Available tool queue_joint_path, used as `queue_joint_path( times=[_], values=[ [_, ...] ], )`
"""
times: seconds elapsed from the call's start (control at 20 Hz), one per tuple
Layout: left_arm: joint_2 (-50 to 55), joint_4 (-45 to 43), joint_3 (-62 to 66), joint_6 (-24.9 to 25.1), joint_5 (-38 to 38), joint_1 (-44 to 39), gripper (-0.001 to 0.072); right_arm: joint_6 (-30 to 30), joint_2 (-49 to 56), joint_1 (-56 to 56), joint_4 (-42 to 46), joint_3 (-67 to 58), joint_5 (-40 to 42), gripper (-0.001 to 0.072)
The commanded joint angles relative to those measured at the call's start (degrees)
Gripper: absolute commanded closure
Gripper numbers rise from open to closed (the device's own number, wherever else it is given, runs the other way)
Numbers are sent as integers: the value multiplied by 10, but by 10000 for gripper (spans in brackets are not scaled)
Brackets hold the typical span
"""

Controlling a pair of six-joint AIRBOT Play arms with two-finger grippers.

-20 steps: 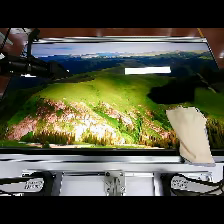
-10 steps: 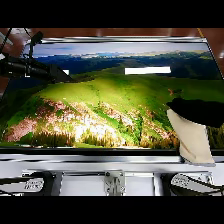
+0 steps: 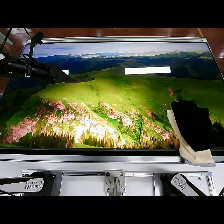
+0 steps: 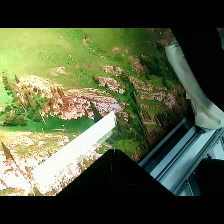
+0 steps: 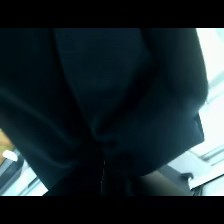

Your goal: Fold the shirts.

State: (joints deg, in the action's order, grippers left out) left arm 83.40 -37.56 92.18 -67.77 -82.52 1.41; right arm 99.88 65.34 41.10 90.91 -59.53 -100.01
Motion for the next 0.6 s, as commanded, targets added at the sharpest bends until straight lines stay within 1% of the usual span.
queue_joint_path(
  times=[0.0, 0.1, 0.15, 0.2, 0.25, 0.3, 0.35, 0.4, 0.45, 0.5, 0.55],
  values=[
    [0, 0, 0, 0, 0, 0, 671, 47, -45, 0, 37, 93, 61, 28],
    [1, 0, 0, 2, 2, 0, 671, 30, -54, 0, 48, 78, 41, 25],
    [2, 0, 0, 13, 4, 0, 671, 26, -58, 0, 57, 53, 39, 25],
    [3, 0, 0, 13, 4, 0, 670, 13, -58, 0, 57, 18, 49, 26],
    [5, 0, 0, 12, 4, 0, 671, -1, -58, 0, 51, -24, 75, 27],
    [6, -8, 0, 8, 5, 0, 672, -3, -58, -2, 34, -71, 113, 72],
    [5, -42, 0, -9, 10, -4, 674, -7, -58, -6, 2, -114, 160, 87],
    [4, -109, 2, -29, 14, -15, 675, -31, -58, -20, -29, -147, 205, 88],
    [4, -210, 10, -69, 12, -35, 675, -63, -58, -46, -55, -170, 233, 87],
    [4, -319, 17, -112, 11, -64, 675, -78, -58, -89, -57, -182, 247, 87],
    [5, -412, 21, -134, 7, -97, 675, -92, -56, -142, -52, -182, 243, 86]
  ],
)
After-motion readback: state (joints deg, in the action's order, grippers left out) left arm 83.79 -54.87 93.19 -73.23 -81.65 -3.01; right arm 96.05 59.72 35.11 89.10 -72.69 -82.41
